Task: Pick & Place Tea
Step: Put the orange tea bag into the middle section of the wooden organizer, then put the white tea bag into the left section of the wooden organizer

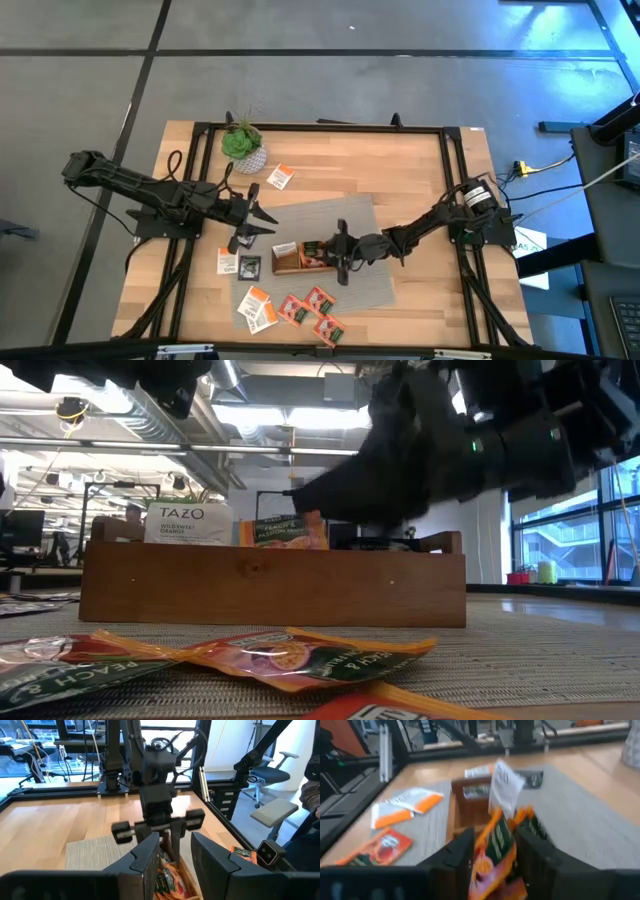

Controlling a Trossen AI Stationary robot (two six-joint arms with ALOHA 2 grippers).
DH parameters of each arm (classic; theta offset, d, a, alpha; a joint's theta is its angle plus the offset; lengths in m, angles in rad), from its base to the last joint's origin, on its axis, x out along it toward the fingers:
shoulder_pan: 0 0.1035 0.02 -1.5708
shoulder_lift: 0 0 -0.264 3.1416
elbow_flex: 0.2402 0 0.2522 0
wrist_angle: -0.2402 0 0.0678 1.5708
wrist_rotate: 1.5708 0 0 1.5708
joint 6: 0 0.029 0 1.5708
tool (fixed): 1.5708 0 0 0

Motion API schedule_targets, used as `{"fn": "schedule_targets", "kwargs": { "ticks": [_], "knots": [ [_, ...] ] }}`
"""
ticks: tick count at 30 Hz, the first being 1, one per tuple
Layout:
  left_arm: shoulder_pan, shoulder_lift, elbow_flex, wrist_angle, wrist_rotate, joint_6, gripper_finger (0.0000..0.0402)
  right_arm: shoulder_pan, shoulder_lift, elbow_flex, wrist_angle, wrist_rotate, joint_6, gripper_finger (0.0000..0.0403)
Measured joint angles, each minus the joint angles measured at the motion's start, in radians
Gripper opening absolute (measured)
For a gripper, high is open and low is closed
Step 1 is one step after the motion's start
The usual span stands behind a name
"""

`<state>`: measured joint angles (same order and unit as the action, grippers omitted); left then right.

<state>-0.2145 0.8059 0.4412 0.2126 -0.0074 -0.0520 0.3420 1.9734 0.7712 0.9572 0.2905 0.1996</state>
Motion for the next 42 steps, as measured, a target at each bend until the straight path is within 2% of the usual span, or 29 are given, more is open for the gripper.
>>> {"fn": "schedule_targets", "kwargs": {
  "ticks": [3,7,11,15,18,21,23,27,30,37,42],
  "knots": [
    [0.000,0.000,0.000,0.000,0.000,-0.015,0.0109,0.000,-0.070,0.000,-0.050,-0.005,-0.044,0.0165],
    [0.000,0.000,0.000,0.000,0.000,-0.015,0.0107,-0.003,-0.198,0.000,-0.203,-0.007,-0.107,0.0177],
    [0.000,0.000,0.000,-0.006,0.000,-0.034,0.0111,-0.068,-0.353,0.000,-0.385,-0.059,-0.060,0.0176],
    [0.009,0.016,0.001,-0.059,-0.044,-0.212,0.0110,-0.232,-0.474,0.001,-0.536,-0.293,0.024,0.0174],
    [0.054,0.026,0.001,-0.174,-0.161,-0.274,0.0108,-0.374,-0.487,0.002,-0.532,-0.462,0.063,0.0173],
    [0.125,0.030,0.001,-0.268,-0.277,-0.312,0.0107,-0.490,-0.475,0.006,-0.520,-0.533,0.084,0.0173],
    [0.175,0.029,0.001,-0.304,-0.304,-0.356,0.0109,-0.550,-0.461,0.021,-0.537,-0.572,0.086,0.0173],
    [0.274,0.033,0.001,-0.356,-0.257,-0.438,0.0111,-0.610,-0.404,0.096,-0.536,-0.661,0.057,0.0173],
    [0.329,0.054,0.001,-0.390,-0.223,-0.442,0.0110,-0.621,-0.332,0.177,-0.572,-0.741,-0.006,0.0173],
    [0.394,0.124,0.000,-0.392,-0.200,-0.459,0.0109,-0.648,-0.119,0.457,-0.887,-0.727,-0.102,0.0173],
    [0.412,0.188,0.000,-0.391,-0.200,-0.459,0.0111,-0.653,0.017,0.626,-0.979,-0.729,-0.141,0.0173]
  ]
}}
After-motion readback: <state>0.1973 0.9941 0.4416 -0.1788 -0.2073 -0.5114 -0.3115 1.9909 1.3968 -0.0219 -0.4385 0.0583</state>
